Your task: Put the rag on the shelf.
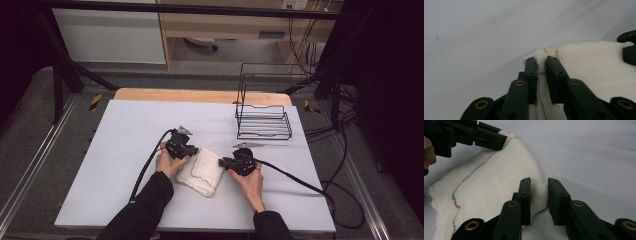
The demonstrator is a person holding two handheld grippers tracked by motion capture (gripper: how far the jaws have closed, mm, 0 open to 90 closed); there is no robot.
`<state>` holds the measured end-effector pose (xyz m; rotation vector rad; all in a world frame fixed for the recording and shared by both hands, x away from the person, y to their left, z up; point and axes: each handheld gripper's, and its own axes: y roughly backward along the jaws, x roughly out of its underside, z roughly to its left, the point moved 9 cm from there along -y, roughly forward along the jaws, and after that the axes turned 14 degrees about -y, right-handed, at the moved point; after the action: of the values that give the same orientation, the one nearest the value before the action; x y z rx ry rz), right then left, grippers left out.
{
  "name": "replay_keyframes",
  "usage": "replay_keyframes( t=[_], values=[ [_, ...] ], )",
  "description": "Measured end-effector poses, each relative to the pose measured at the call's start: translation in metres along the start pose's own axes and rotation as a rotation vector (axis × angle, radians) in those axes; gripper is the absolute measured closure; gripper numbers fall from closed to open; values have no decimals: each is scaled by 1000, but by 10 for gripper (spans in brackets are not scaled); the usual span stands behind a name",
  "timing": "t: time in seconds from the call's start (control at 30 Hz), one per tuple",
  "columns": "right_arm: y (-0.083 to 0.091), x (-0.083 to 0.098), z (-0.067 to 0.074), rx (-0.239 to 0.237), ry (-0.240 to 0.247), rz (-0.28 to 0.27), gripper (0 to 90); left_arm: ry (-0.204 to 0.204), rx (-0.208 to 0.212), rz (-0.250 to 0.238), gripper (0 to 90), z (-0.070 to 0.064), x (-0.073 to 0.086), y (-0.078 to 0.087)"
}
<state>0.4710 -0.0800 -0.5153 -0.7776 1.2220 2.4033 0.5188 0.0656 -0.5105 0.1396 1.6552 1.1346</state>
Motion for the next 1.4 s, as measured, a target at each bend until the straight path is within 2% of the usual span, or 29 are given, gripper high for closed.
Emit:
replay_keyframes(
  t=[0.13,0.27,0.4,0.53,0.67,0.77,0.97,1.2,1.4],
  values=[
    [0,-1,1,-7,-6,-3,793,38,27,-12,790,2,0,0],
    [1,-2,1,-11,2,-9,810,53,40,-15,806,3,0,2],
    [6,-5,5,-27,14,-34,819,41,34,-30,818,2,0,6],
    [14,-10,11,-47,26,-59,823,52,36,-78,819,1,-3,16],
    [22,-15,19,-62,56,-87,825,30,25,-115,820,-1,-7,31],
    [28,-18,24,-75,61,-108,826,15,11,-135,820,-3,-9,38],
    [35,-21,26,-87,81,-136,828,-11,-14,-169,822,-8,-13,51],
    [44,-25,36,-89,126,-163,828,-1,-22,-227,824,-12,-16,69],
    [52,-29,46,-113,153,-189,829,-1,-26,-259,824,-14,-16,81]
  ],
)
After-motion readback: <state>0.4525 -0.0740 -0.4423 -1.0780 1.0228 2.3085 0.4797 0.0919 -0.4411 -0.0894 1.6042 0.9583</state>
